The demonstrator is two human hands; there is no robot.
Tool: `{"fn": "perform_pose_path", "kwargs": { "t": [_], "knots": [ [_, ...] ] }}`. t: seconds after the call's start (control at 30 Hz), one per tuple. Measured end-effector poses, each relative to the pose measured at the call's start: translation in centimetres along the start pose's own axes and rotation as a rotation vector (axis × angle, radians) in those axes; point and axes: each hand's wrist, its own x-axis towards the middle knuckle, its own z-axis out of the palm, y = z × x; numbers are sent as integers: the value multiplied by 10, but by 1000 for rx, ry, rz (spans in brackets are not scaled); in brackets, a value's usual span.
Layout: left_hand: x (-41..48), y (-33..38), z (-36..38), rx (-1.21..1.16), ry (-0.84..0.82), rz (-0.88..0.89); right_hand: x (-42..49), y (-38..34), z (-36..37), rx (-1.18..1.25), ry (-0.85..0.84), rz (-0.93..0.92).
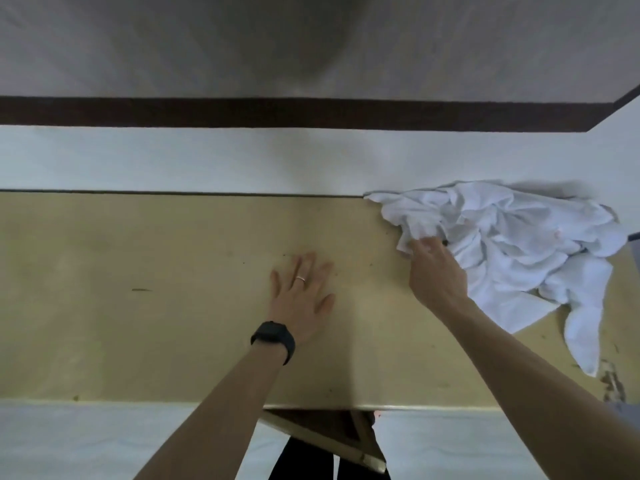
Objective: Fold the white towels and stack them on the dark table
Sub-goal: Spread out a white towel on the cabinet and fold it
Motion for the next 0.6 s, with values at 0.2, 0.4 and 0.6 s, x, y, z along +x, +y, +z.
{"fn": "perform_pose_path", "kwargs": {
  "t": [0.2, 0.4, 0.6],
  "knots": [
    [-2, 5, -22, -45, -94, -36, 1, 4, -31, 44, 148, -75],
    [-17, 62, -118, -302, 56, 76, -48, 1, -128, 442, 346, -171],
    [-70, 137, -218, -471, 308, 337, -121, -21, -211, 541, 485, -279]
  ]
}}
